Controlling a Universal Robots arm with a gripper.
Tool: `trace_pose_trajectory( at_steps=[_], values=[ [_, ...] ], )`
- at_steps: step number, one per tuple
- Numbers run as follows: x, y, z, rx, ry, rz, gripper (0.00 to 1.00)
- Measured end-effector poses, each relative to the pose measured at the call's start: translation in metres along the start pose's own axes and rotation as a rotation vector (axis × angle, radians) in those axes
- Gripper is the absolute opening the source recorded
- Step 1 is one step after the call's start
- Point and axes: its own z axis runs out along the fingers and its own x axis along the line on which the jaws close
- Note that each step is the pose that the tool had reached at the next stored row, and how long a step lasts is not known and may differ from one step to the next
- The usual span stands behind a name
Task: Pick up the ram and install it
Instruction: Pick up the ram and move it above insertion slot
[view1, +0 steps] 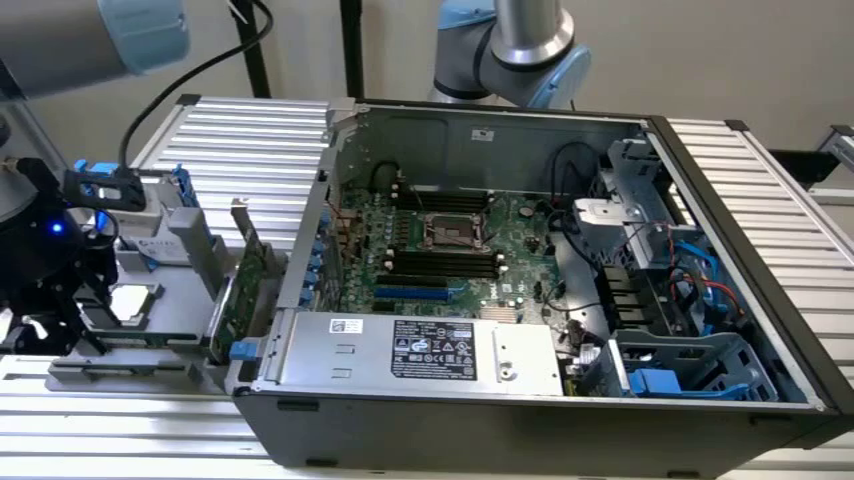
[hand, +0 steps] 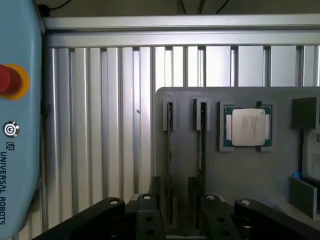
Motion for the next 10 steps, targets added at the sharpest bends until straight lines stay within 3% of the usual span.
trace_pose_trajectory(
  at_steps=[10],
  values=[
    [0.001,-0.0004,0.0182,0.0026,-0.0010,0.000,1.00]
  ],
)
